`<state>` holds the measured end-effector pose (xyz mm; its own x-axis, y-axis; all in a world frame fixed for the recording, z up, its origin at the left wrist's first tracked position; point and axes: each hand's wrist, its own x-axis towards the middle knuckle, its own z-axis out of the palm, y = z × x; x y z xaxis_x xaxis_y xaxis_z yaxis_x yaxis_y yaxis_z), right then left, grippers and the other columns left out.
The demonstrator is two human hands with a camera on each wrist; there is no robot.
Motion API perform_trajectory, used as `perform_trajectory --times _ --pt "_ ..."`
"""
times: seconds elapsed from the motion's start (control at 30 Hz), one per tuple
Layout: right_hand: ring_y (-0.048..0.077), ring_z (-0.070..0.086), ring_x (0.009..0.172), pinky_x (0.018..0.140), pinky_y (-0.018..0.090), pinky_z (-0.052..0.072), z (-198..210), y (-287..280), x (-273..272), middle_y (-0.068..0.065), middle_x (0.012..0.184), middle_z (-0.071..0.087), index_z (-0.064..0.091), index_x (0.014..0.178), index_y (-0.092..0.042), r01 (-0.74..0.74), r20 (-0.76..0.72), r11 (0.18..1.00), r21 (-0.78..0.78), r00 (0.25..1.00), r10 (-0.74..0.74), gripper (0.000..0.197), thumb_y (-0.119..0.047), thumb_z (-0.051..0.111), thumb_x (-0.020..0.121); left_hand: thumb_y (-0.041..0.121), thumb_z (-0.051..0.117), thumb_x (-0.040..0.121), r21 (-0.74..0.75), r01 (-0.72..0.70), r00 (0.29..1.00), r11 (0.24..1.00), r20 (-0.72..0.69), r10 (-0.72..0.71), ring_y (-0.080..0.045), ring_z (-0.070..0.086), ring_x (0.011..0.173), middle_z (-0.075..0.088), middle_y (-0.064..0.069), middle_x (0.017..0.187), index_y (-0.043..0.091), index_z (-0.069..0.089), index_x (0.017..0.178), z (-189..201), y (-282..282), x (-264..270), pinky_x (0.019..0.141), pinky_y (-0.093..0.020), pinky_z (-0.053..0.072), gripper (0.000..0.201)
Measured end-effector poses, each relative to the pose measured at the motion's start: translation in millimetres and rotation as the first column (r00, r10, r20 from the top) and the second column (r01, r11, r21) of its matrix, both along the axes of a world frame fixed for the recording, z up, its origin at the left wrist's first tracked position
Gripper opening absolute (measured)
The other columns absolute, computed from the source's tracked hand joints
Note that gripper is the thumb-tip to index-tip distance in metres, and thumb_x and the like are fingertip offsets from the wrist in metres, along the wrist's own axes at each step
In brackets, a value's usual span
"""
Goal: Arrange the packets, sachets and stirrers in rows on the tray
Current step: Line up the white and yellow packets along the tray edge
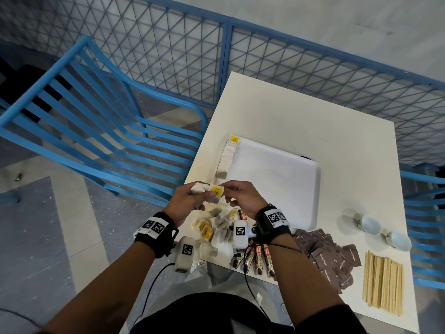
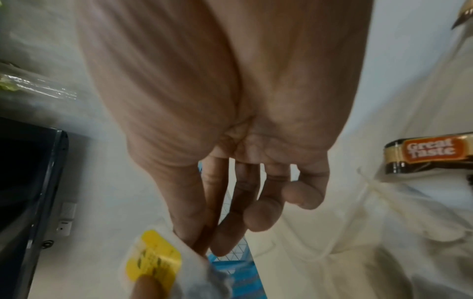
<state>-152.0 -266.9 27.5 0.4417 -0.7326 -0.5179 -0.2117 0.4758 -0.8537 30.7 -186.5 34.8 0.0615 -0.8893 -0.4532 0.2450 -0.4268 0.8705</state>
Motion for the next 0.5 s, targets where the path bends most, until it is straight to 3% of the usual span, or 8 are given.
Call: perform_trajectory --times 0.1,0.23,0.33,0.4,0.5 --pt "0.016 0.049 0.062 0.056 0.026 0.035 -2.2 3.0 0.1 0.009 0.082 0.064 0.072 0.105 0.001 -0.015 -0.012 1.000 0.018 1.000 0.015 0.021 -0.014 0.071 0.090 0.006 0.074 0.087 0.012 -0.042 0.998 0.999 -0.038 0.043 -0.011 0.060 0.063 0.074 -0.006 0.082 0.007 0.071 0.095 0.3 -0.4 -1.6 0.065 -0.031 0.049 0.008" --pt "0.015 0.050 0.064 0.056 0.025 0.034 -4.0 5.6 0.7 0.007 0.085 0.066 0.072 0.106 0.000 -0.036 -0.001 0.997 0.066 0.999 0.036 0.025 -0.022 0.069 0.093 0.004 0.074 0.087 0.015 -0.073 0.995 0.997 -0.059 0.074 -0.012 0.060 0.066 0.073 -0.007 0.089 0.013 0.074 0.091 0.3 -1.9 -3.3 0.065 -0.032 0.049 0.009" --pt "0.015 0.051 0.064 0.056 0.025 0.033 -4.8 7.9 1.1 0.005 0.087 0.067 0.072 0.107 -0.001 -0.058 -0.015 0.995 0.084 0.998 0.060 0.028 -0.025 0.068 0.093 0.006 0.076 0.087 0.032 -0.081 0.993 0.996 -0.084 0.084 -0.020 0.060 0.075 0.070 -0.010 0.088 0.018 0.075 0.086 -1.7 -2.8 -2.3 0.063 -0.031 0.049 0.012" --pt "0.015 0.052 0.064 0.056 0.025 0.033 -2.9 7.7 0.4 0.004 0.087 0.068 0.072 0.106 -0.002 -0.079 -0.034 0.994 0.077 0.996 0.082 0.025 -0.022 0.065 0.095 0.008 0.078 0.085 0.041 -0.090 0.991 0.995 -0.092 0.094 -0.025 0.062 0.080 0.070 -0.015 0.091 0.017 0.075 0.088 -4.0 -3.8 -1.1 0.061 -0.030 0.048 0.010" --pt "0.013 0.053 0.064 0.055 0.022 0.037 3.4 6.0 -1.6 0.002 0.085 0.071 0.074 0.100 -0.006 -0.141 -0.144 0.989 -0.040 0.980 0.134 0.015 -0.013 0.062 0.093 0.010 0.078 0.084 0.054 -0.122 0.989 0.991 -0.082 0.127 -0.017 0.063 0.073 0.071 -0.010 0.088 0.014 0.073 0.091 -4.6 -4.7 -1.7 0.061 -0.030 0.046 0.009"
